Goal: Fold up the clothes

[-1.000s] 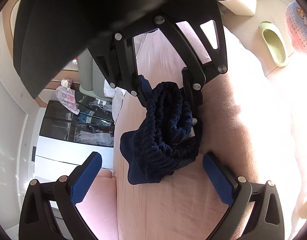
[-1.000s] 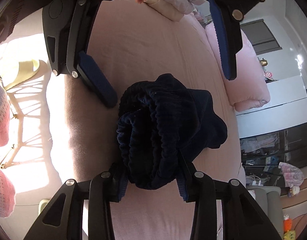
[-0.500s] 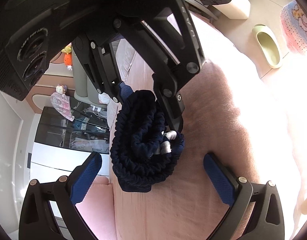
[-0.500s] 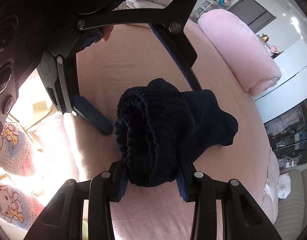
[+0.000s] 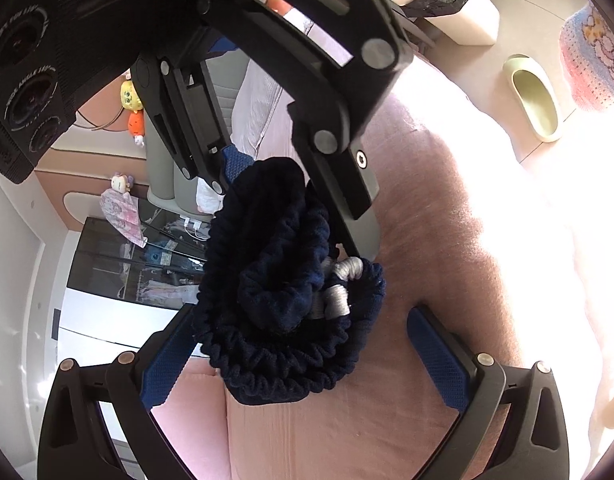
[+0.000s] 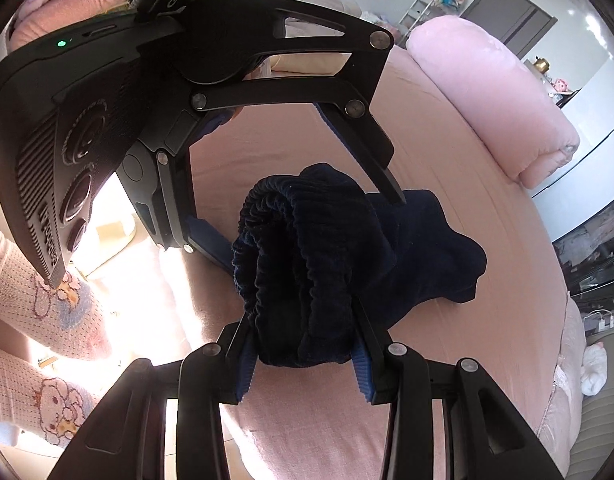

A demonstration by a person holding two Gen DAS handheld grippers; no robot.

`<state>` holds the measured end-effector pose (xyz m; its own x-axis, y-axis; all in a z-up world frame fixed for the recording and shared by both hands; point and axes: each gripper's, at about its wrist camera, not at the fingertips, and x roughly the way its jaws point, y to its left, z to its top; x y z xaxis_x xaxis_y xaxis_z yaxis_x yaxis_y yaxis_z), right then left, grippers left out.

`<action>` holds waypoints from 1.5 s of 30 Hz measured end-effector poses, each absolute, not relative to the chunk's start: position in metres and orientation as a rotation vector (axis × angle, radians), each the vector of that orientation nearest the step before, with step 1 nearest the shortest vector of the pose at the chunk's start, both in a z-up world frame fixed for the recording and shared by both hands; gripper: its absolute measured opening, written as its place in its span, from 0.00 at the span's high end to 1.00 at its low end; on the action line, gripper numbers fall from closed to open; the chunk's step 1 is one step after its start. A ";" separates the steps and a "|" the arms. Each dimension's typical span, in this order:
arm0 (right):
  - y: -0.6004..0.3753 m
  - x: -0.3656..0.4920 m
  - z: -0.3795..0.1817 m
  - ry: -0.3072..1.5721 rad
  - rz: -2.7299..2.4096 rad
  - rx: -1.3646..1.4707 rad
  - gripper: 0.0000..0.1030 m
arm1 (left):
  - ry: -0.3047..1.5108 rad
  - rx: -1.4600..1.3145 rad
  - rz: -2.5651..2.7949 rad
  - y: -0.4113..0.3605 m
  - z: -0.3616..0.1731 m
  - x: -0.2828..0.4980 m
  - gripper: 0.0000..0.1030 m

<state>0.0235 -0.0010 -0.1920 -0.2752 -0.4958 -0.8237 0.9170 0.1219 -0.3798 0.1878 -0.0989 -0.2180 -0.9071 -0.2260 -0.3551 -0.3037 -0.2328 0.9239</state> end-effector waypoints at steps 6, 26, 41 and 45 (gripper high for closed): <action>-0.017 0.003 -0.178 1.103 -1.468 0.527 0.62 | 1.885 -0.672 2.340 -0.101 -0.218 0.183 0.00; -0.017 -0.016 -0.173 1.037 -1.470 0.619 0.62 | 1.428 -0.930 2.322 -0.116 -0.199 0.166 0.40; -0.015 -0.060 -0.154 0.743 -1.549 0.756 0.62 | 0.332 -1.412 2.313 -0.179 -0.156 0.096 0.49; -0.017 -0.072 -0.151 0.684 -1.585 0.797 0.61 | 0.096 -1.462 2.332 -0.198 -0.154 0.085 0.52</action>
